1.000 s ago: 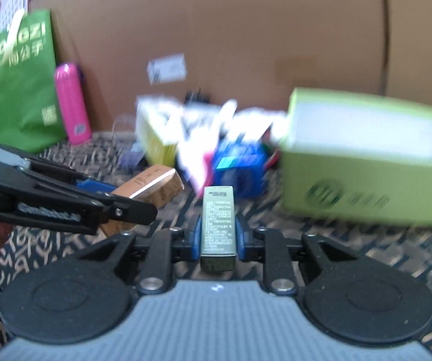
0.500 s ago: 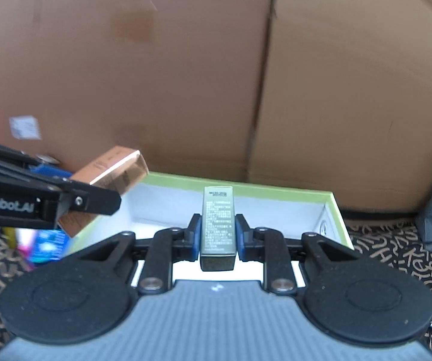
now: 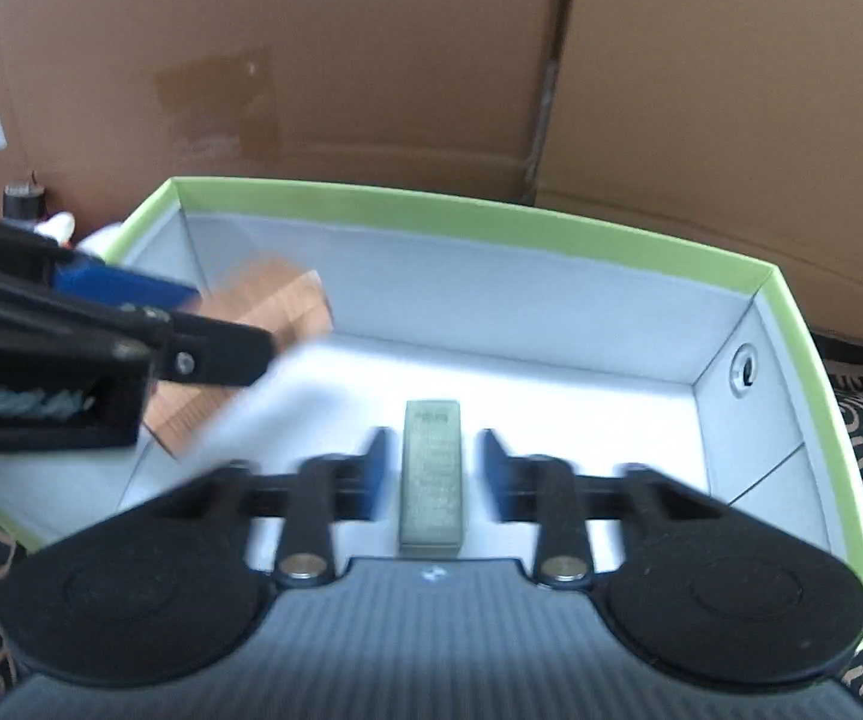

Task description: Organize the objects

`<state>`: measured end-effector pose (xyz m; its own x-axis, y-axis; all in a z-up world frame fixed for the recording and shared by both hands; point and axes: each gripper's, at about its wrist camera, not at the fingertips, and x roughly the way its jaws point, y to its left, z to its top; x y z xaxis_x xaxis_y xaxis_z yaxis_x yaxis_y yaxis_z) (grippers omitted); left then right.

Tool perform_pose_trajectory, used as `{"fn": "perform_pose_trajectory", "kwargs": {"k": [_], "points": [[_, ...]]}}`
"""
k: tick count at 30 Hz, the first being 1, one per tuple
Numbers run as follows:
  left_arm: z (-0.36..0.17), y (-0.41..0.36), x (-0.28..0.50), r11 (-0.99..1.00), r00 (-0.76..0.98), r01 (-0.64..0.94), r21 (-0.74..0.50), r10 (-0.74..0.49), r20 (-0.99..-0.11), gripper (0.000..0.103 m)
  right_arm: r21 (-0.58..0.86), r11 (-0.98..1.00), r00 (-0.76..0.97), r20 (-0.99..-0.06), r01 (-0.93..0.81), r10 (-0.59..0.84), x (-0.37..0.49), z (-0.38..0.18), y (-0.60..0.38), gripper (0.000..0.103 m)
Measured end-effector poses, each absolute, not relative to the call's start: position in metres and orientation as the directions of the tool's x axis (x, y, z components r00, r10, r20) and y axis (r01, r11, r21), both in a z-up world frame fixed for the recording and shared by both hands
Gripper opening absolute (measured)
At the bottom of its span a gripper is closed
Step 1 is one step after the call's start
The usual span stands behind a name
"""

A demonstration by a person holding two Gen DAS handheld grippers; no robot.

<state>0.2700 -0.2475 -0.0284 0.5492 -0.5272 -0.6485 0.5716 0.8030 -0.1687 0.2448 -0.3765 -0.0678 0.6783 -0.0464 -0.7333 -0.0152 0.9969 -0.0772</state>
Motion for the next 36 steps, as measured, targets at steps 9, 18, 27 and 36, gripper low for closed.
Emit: {"fn": "perform_pose_trajectory", "kwargs": {"k": [9,18,27,36], "points": [[0.027,-0.184,0.186,0.841,0.753,0.528,-0.115,-0.527,-0.393,0.101,-0.092,0.994,0.883,-0.461,0.052,-0.089,0.161,0.001,-0.371,0.093],[0.004,-0.115,0.121,0.920,0.832,0.385,-0.076,-0.381,-0.403,0.103,0.009,1.000,0.927,-0.376,-0.001,0.004,0.086,0.000,-0.330,0.103],[-0.037,-0.046,0.099,0.967,0.833,0.244,-0.069,-0.245,-0.496,0.103,0.078,0.996,0.914,-0.399,-0.053,0.080,0.054,-0.025,-0.285,0.103],[-0.062,0.014,0.115,0.987,0.824,0.129,-0.099,-0.162,-0.543,0.103,0.088,0.983,0.861,-0.475,-0.161,0.183,0.080,-0.065,-0.219,0.103]]}}
